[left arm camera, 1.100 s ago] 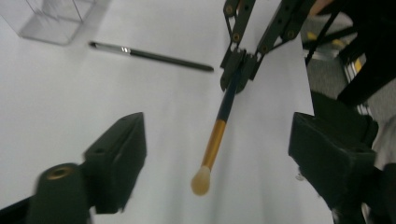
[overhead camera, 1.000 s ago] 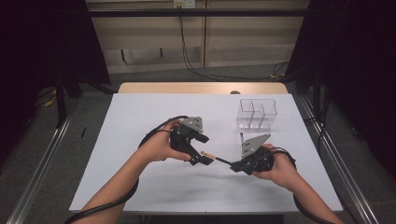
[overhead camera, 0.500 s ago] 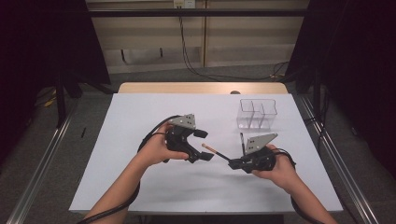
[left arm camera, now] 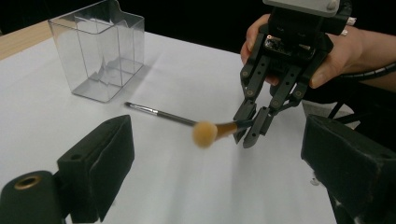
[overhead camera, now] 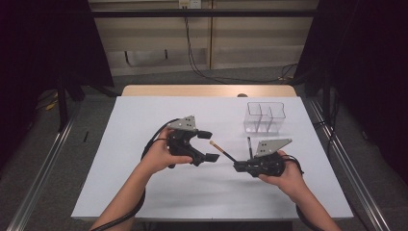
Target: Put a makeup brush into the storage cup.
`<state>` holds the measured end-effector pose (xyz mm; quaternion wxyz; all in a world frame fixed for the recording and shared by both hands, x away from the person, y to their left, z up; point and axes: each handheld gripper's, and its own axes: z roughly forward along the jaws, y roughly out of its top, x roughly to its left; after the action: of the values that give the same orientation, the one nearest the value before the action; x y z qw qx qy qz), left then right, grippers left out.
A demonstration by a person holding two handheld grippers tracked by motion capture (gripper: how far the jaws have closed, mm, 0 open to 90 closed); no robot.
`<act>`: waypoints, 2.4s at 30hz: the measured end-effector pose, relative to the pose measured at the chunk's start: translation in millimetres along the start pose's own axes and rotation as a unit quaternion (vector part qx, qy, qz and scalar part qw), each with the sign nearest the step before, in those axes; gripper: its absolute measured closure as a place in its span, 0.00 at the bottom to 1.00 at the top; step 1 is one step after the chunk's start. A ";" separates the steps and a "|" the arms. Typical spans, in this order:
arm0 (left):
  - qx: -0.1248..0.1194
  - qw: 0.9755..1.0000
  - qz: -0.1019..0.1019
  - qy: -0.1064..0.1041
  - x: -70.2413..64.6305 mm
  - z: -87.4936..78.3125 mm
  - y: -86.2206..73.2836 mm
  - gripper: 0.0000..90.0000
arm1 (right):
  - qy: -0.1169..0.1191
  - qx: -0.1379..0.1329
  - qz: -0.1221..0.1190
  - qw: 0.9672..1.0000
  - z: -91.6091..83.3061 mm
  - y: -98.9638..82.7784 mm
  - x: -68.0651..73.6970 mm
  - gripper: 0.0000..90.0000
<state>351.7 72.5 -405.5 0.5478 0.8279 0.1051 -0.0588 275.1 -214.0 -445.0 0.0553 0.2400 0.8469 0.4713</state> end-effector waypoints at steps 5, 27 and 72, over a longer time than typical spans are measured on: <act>-0.009 1.000 -0.003 -0.001 0.3 -0.6 -1.0 0.11 | -0.004 -0.020 0.007 1.000 1.9 0.2 1.3 0.95; -0.063 0.998 -0.012 0.000 0.3 10.1 -3.4 0.21 | -0.044 -0.084 0.048 0.994 11.9 3.5 2.1 0.95; -0.095 0.995 -0.039 -0.008 -1.9 21.1 -16.4 0.83 | -0.055 -0.084 0.050 0.994 31.0 16.9 9.5 0.95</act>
<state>346.3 59.1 -428.0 0.6222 0.7668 0.1381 -0.0765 282.7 -178.2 -446.9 0.0979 0.3015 0.7870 0.5293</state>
